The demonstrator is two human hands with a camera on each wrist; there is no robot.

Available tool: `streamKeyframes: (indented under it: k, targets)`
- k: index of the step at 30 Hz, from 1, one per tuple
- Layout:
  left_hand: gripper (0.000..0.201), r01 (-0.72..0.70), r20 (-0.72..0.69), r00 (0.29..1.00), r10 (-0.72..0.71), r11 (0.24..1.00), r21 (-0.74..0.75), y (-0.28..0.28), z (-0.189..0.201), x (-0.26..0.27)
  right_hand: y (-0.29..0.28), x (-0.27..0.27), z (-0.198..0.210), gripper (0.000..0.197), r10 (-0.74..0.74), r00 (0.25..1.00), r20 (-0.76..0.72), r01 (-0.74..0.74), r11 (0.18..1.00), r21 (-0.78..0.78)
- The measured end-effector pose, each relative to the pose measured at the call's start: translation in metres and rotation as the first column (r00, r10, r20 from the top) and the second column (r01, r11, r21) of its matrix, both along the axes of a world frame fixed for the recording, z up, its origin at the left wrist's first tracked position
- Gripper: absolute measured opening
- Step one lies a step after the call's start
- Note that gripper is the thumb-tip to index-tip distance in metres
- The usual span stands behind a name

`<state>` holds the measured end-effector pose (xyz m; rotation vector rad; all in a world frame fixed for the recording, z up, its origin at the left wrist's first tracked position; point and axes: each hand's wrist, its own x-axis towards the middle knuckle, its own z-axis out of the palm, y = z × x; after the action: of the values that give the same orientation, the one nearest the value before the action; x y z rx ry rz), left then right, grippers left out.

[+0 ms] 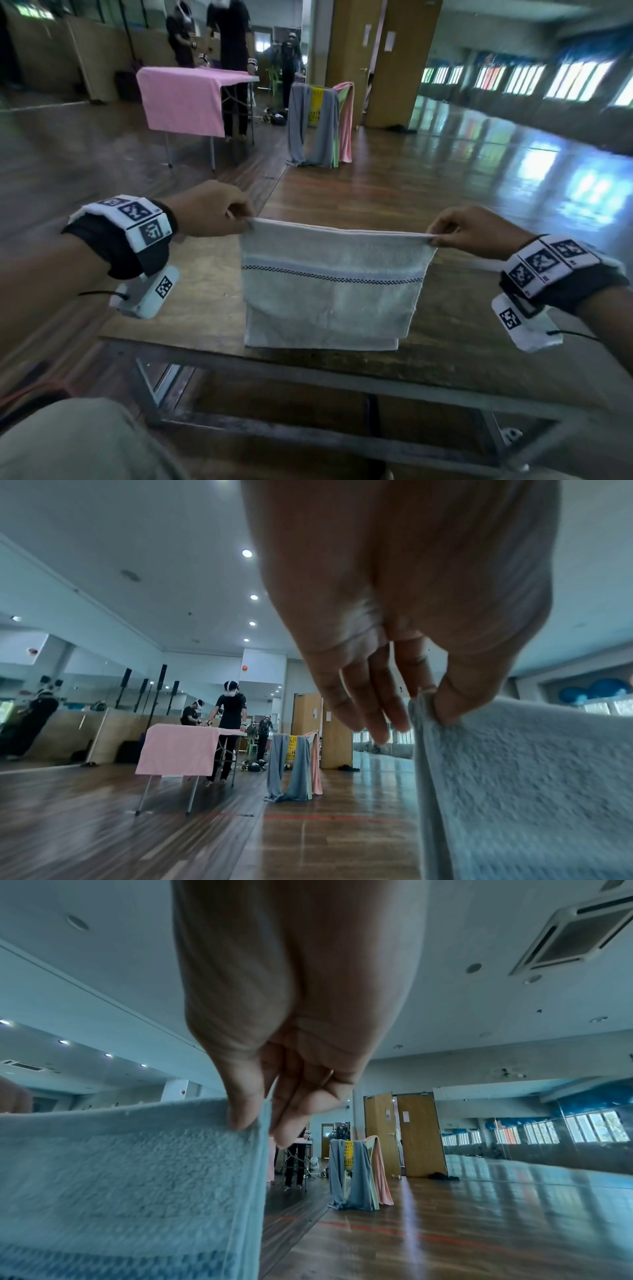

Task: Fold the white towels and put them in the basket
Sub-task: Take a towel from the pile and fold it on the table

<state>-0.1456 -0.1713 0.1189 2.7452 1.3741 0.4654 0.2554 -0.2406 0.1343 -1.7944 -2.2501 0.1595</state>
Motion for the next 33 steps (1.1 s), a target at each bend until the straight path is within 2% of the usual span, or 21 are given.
streamKeyframes:
  k: [2,4,6,7,9,11,13,15,18,21,23,26,28,31,33]
  targets:
    - [0.02,0.034,-0.022,0.999,-0.035,0.998,-0.043,-0.007,0.005,-0.005,-0.013,0.001,0.007,0.014,0.016,0.999,-0.042,-0.019,0.999,-0.049]
    - [0.038,0.086,0.004,0.996,-0.086,0.983,-0.161,-0.015,0.011,-0.012,-0.026,0.003,0.015,0.007,0.017,0.997,-0.073,-0.027,0.99,-0.136]
    - [0.057,0.137,0.091,0.989,-0.114,0.943,-0.303,-0.022,0.018,-0.018,-0.036,0.006,0.022,0.005,0.008,0.993,-0.118,-0.035,0.973,-0.23]
    - [0.057,0.155,0.131,0.985,-0.115,0.918,-0.366,-0.023,0.02,-0.02,-0.039,0.008,0.025,0.006,-0.002,0.989,-0.148,-0.038,0.964,-0.264]
    - [0.038,0.151,0.175,0.981,-0.082,0.889,-0.432,-0.022,0.023,-0.021,-0.043,0.011,0.03,0.006,-0.022,0.977,-0.21,-0.04,0.957,-0.287]
    - [0.019,0.085,0.147,0.988,-0.035,0.933,-0.351,-0.015,0.025,-0.016,-0.038,0.011,0.031,0.004,-0.04,0.97,-0.239,-0.019,0.971,-0.24]
    - [0.014,0.025,0.096,0.995,-0.008,0.983,-0.179,-0.005,0.022,-0.005,-0.026,0.01,0.027,0.006,-0.055,0.979,-0.195,0.027,0.989,-0.145]
    - [0.013,-0.032,0.097,0.995,0.032,0.999,0.007,0.005,0.015,0.007,-0.012,0.009,0.02,0.011,-0.092,0.984,-0.153,0.089,0.996,-0.023]
    - [0.014,-0.094,0.274,0.961,0.028,0.969,0.23,0.021,0.005,0.017,0.004,0.007,0.013,0.009,-0.165,0.962,-0.216,0.205,0.963,0.175]
    - [0.014,-0.137,0.4,0.917,0.001,0.94,0.312,0.025,0.008,0.02,0.01,0.001,0.016,0.01,-0.145,0.948,-0.284,0.242,0.906,0.346]
    - [0.014,-0.138,0.433,0.901,-0.025,0.93,0.34,0.024,0.011,0.02,0.008,-0.002,0.018,0.011,-0.109,0.943,-0.313,0.234,0.888,0.395]
    - [0.012,-0.113,0.421,0.907,-0.015,0.954,0.277,0.02,0.008,0.016,0.003,-0.001,0.014,0.007,-0.107,0.946,-0.307,0.224,0.898,0.378]
    - [0.01,-0.081,0.348,0.937,0.011,0.979,0.187,0.014,-0.001,0.012,-0.001,0.006,0.004,0.007,-0.115,0.955,-0.274,0.197,0.935,0.296]
    - [0.007,0.035,0.178,0.984,-0.022,0.997,-0.067,-0.003,-0.025,0.008,-0.011,0.017,-0.024,0.015,-0.096,0.974,-0.205,0.116,0.989,0.088]
    - [0.008,0.077,0.052,0.997,-0.065,0.958,-0.276,-0.013,-0.048,0.007,-0.022,0.02,-0.049,0.017,-0.077,0.986,-0.151,0.065,0.995,-0.081]
